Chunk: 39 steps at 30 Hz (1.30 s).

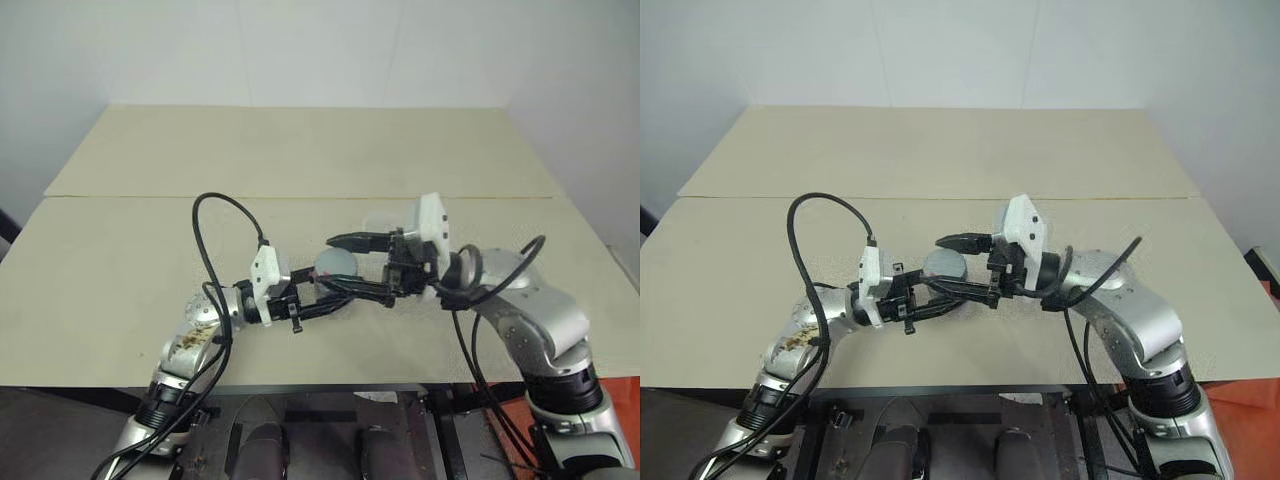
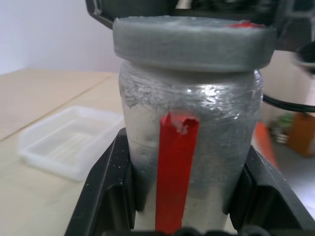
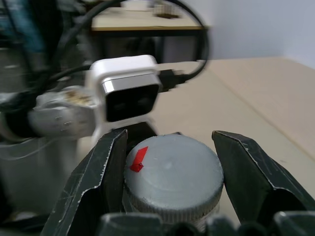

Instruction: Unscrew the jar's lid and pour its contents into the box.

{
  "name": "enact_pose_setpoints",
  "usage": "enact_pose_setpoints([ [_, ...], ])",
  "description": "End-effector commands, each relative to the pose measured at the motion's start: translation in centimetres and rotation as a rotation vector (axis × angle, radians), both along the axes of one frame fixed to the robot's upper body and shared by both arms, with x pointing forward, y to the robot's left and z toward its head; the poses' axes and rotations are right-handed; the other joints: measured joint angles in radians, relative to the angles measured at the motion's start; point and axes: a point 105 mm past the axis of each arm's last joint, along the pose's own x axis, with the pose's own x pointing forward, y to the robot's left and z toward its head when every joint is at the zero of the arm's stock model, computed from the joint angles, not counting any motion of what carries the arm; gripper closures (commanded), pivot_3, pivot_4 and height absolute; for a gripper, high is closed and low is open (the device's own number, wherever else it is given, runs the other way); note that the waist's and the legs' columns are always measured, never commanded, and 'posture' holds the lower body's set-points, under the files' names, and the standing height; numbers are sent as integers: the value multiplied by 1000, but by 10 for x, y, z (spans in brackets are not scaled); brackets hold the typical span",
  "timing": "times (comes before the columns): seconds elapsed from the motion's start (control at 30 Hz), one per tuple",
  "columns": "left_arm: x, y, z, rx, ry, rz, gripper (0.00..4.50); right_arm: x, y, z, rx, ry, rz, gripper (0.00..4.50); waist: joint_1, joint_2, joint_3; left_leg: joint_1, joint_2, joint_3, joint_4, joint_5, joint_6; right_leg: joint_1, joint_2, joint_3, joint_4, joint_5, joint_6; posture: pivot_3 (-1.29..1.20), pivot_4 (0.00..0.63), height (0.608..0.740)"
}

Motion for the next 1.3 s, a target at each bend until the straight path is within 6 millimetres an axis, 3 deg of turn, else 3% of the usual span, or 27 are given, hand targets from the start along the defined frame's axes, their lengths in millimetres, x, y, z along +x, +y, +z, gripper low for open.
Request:
enact_pose_setpoints([
  [0.03, -15, -4, 21, -30, -75, -114, 2557, 5, -15, 10, -29, -51, 88, 1779, 0, 0, 0, 0, 0, 0, 0, 0, 0, 0, 0, 0, 0, 0, 0, 0, 150, 740],
  [0.33, -17, -10, 24, -18, -96, -167, 2557, 12, -24, 13, -97, -65, 430, 1779, 0, 0, 0, 0, 0, 0, 0, 0, 0, 0, 0, 0, 0, 0, 0, 0, 150, 740],
  [0.6, -17, -11, 23, -17, -97, -158, 2557, 24, -22, 10, -119, -143, 456, 1779, 2, 0, 0, 0, 0, 0, 0, 0, 0, -1, 0, 0, 0, 0, 0, 0, 150, 740],
  [0.7, -17, -11, 21, -15, -89, -150, 2557, 28, -22, 9, -114, -182, 441, 1613, 2, 0, 0, 0, 0, 0, 0, 0, 0, -1, -1, 0, 0, 0, 0, 0, 150, 740],
  [0.9, -16, -11, 18, -17, -76, -138, 2557, 30, -31, 23, -73, -201, 399, 52, 2, 0, 0, 0, 0, 0, 0, 0, 0, -1, -1, 0, 0, 0, 0, 0, 150, 740],
  [1.13, -10, -5, 12, -14, -62, -90, 2557, 16, -62, 47, 0, -269, 224, 52, 13, 0, 0, 0, 0, 0, 0, 0, 0, -1, -1, 0, -1, 0, 0, 0, 150, 740],
  [1.3, 2, -6, 9, -12, -72, -24, 2557, 0, -51, 45, 25, -277, 35, 52, 11, 1, 0, 0, 0, 0, 0, 0, 0, -1, -1, 0, -1, 0, 0, 0, 150, 740],
])
